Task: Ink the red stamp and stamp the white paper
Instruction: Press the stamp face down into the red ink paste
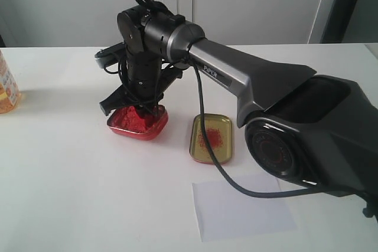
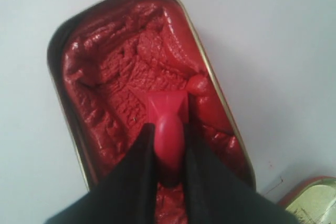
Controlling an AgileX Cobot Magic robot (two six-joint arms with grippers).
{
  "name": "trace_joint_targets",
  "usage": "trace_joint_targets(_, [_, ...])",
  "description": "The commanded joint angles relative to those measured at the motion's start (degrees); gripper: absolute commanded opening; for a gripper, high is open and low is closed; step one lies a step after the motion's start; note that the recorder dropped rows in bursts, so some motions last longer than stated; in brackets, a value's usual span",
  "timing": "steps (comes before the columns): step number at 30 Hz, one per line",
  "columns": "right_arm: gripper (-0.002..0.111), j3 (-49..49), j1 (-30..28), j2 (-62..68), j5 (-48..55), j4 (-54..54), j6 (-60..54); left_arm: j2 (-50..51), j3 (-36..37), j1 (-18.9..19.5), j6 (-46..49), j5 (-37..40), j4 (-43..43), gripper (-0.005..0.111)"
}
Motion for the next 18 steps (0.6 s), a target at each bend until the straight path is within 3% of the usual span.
trace_joint_targets(1, [0.000,-0.68,-0.08,-1.11,-0.52,-0.45,0.18,-0.25,0.22,0.03,-0.14,-0.05,0.00,0.000])
trace_joint_targets(18, [0.000,-0.68,-0.08,-1.67,-0.52,-0.45,0.18,-0.25,0.22,0.03,-0.14,-0.05,0.00,0.000])
